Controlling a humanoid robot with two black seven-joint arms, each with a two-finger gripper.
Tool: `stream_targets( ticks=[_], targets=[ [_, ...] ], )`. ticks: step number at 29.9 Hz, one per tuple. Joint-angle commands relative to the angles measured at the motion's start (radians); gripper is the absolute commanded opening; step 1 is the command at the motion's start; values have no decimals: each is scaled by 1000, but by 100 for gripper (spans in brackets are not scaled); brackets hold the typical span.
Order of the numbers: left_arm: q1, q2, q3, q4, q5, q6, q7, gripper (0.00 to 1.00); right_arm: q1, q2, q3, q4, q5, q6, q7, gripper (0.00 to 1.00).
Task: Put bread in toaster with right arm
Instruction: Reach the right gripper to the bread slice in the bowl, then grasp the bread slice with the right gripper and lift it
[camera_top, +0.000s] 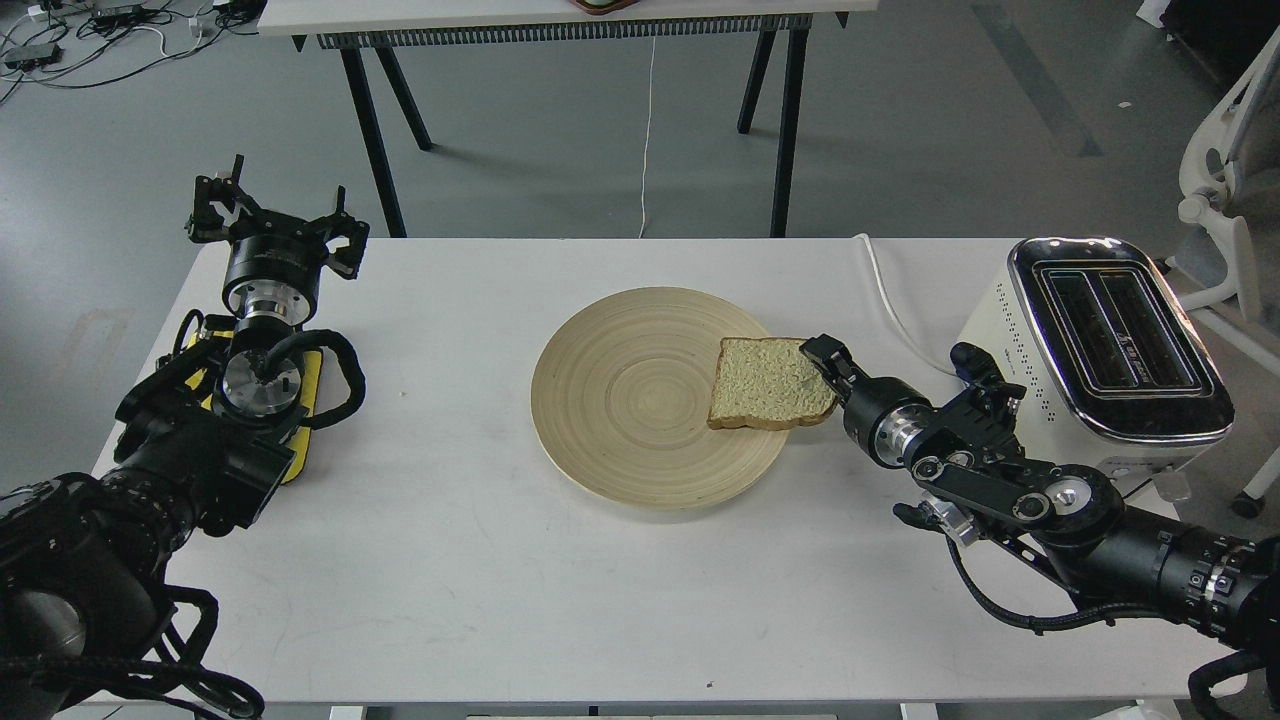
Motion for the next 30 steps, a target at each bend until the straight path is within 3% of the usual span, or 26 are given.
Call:
stream_targets(
  ticks=[1,9,13,26,30],
  targets=[
    [0,0,0,0,0,0,0,100,1,-1,0,0,0,0,0,35],
    [0,0,0,0,0,0,0,100,10,2,12,7,3,8,8,13],
    [0,0,0,0,0,0,0,100,16,2,38,8,3,5,8,8],
    [0,0,0,0,0,0,0,100,44,-16,246,126,3,6,6,5],
    [0,0,0,0,0,0,0,100,89,-102,277,229,4,8,-18,4]
  ],
)
